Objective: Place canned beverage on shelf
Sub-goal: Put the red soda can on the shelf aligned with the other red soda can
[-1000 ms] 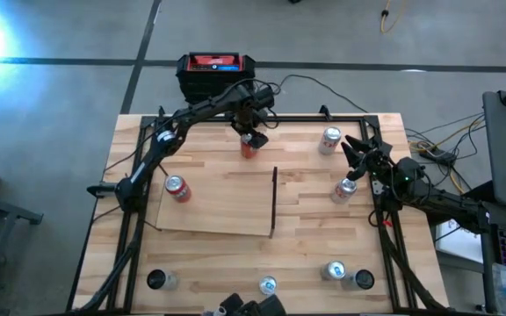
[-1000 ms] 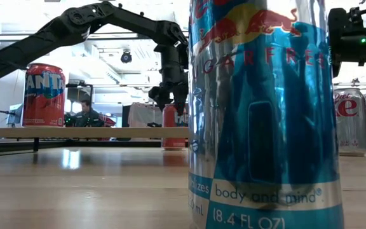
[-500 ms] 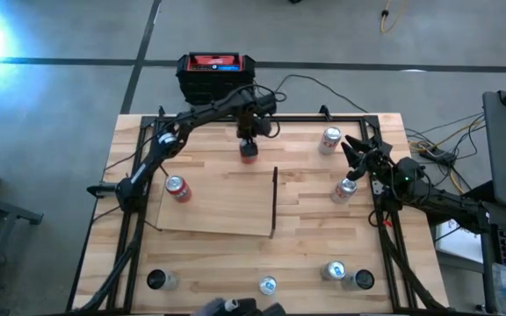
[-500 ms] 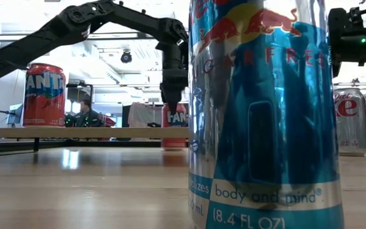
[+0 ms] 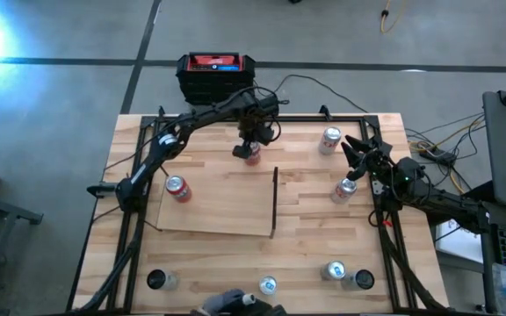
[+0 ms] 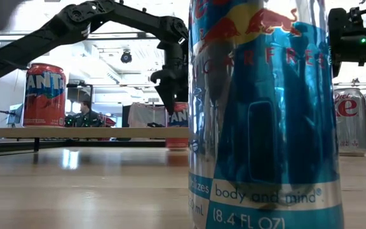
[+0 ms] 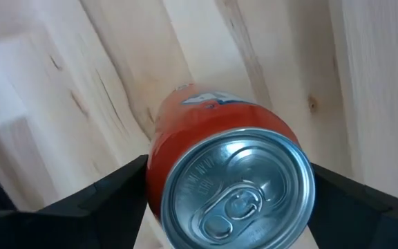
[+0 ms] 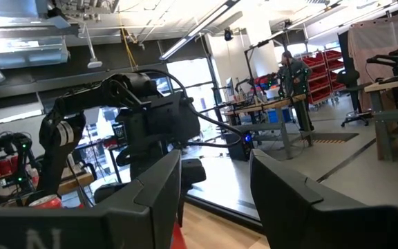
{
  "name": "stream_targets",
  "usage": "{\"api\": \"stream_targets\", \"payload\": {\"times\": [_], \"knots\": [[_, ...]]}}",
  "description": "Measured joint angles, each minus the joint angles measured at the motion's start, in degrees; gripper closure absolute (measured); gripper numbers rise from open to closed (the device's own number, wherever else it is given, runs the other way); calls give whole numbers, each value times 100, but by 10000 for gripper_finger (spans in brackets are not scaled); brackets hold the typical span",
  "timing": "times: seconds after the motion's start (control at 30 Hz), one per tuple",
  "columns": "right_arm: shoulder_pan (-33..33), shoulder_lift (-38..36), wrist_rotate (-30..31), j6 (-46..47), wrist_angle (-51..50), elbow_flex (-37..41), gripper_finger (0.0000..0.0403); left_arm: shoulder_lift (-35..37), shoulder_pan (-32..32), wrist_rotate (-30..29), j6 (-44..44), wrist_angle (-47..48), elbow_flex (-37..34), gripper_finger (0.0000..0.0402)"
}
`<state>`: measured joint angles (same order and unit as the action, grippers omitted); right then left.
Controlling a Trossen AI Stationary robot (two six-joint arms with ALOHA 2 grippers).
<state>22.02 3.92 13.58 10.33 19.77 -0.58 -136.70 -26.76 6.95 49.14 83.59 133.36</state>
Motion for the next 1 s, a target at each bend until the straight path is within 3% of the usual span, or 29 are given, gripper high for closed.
{"api": "stream_targets", "payload": {"times": [0.37,0.73,1.0], "knots": [[0,0,-1,0,1,2,245,0,-6,-58,1649,-200,0,88],[0,0,-1,0,1,2,245,0,-37,-149,1162,-285,0,84],[0,0,-2,0,2,2,245,-11,-55,-14,564,-299,-2,7]]}}
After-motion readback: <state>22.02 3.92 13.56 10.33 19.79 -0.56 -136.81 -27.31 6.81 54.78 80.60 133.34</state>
